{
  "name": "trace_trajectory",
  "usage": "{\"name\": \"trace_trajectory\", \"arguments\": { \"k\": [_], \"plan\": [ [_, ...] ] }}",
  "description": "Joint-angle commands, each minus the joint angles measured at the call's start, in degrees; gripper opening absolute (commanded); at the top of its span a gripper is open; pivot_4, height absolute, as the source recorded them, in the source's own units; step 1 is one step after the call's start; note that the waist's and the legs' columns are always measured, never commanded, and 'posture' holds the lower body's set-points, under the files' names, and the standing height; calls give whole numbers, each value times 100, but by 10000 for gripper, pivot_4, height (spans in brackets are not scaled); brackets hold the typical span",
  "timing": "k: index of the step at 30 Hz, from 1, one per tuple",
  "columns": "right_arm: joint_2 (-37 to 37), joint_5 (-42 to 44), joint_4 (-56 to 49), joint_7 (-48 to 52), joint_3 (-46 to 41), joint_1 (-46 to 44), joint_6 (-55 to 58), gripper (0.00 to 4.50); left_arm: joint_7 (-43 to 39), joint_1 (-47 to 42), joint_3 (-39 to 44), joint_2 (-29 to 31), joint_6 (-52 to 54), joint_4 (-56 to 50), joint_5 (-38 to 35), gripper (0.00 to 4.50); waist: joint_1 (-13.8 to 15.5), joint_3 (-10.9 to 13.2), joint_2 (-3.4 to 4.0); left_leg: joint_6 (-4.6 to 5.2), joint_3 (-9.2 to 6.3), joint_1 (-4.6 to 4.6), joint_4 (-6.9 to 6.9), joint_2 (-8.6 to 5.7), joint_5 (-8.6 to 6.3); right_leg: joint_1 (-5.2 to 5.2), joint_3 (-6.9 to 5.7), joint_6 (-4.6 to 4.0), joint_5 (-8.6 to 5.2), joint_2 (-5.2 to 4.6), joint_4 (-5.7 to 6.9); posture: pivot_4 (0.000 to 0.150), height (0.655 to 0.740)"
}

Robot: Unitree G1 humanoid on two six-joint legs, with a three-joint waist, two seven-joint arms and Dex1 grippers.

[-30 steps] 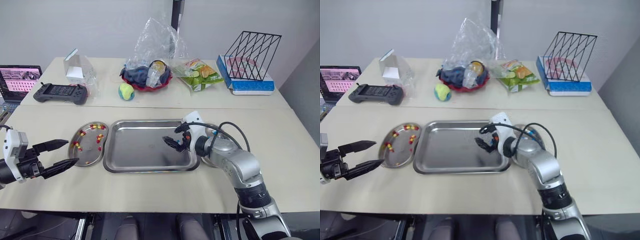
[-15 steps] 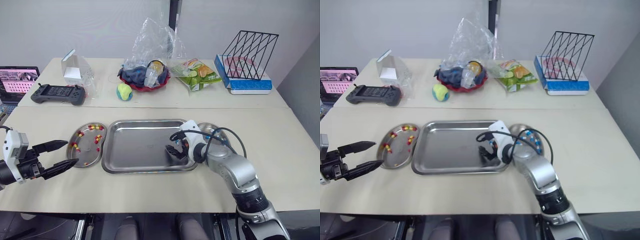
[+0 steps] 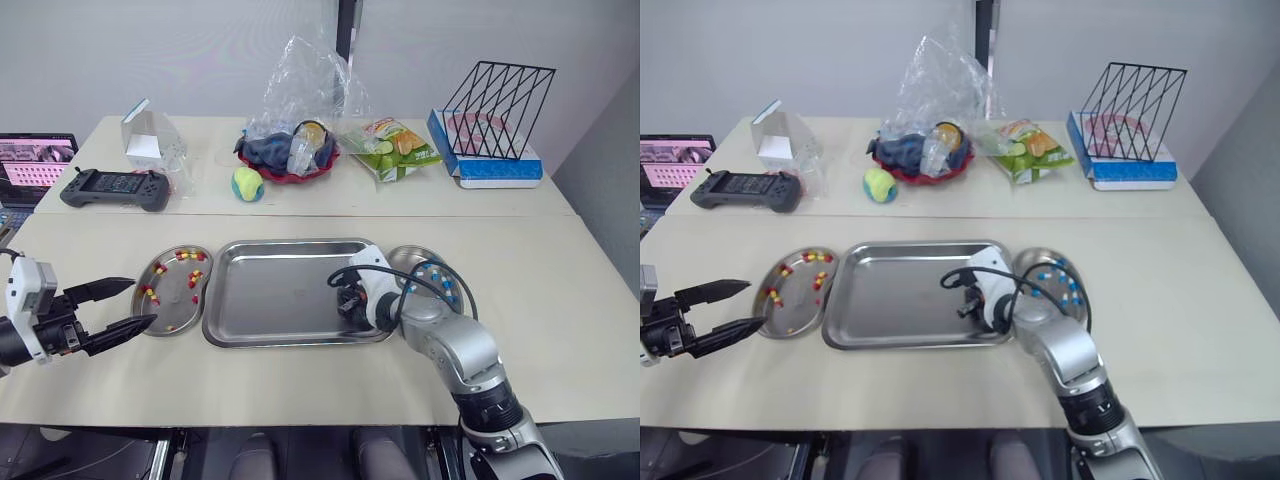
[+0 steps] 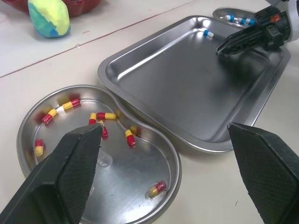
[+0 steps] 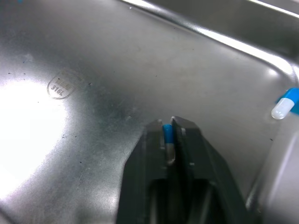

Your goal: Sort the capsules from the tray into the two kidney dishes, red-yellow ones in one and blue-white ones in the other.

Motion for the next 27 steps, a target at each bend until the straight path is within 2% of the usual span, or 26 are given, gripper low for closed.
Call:
{"name": "trace_trajectory", "arguments": {
  "k": [1,7,9,11,14,17,23,27],
  "plan": [
    [-149,-125,-47,100,86,-74,-44,429,-15,-75,-8,43,-95,25,8,45000,-2,0,0,0,0,0,0,0,0,0,0,0,0,0,0,1500,7174],
    [-471,1076,-197,1337,-1324,-426,-250,429,-30,-148,-21,46,-73,31,-34,45000,6,3,-2,0,0,-3,-3,0,0,-2,0,0,0,0,-2,1500,7174],
    [-790,1252,-113,1608,-1643,-469,-284,429,-8,-225,-49,7,-242,98,40,45000,21,2,-2,0,0,-2,-5,0,0,2,-2,0,0,-1,-8,1500,7174],
    [-1457,1135,278,1997,-1844,-511,-590,429,17,-350,-74,-18,-337,178,54,45000,42,2,-2,0,0,-4,-8,0,0,2,-4,0,0,-2,-14,1500,7174],
    [-2200,920,820,2387,-1964,-432,-1075,429,13,-466,-142,-33,-407,243,60,45000,50,3,-2,0,1,-3,-10,-1,0,4,-5,0,0,-4,-20,1500,7174],
    [-2647,894,1110,2774,-1932,-146,-1364,429,21,-546,-205,-54,-467,300,83,45000,36,3,-3,0,2,0,-19,-1,0,4,-4,0,0,-3,-26,1500,7174],
    [-2672,902,1244,3020,-1940,164,-1808,429,44,-606,-277,-88,-518,337,97,45000,-35,3,-2,1,2,0,-25,0,0,3,-1,-1,0,-2,-30,1500,7174],
    [-2666,984,1222,3086,-1925,186,-1673,429,49,-596,-296,-84,-539,339,86,45000,-12,3,-2,0,1,0,-25,-1,0,3,-1,-1,0,-2,-30,1500,7174]
  ]
}}
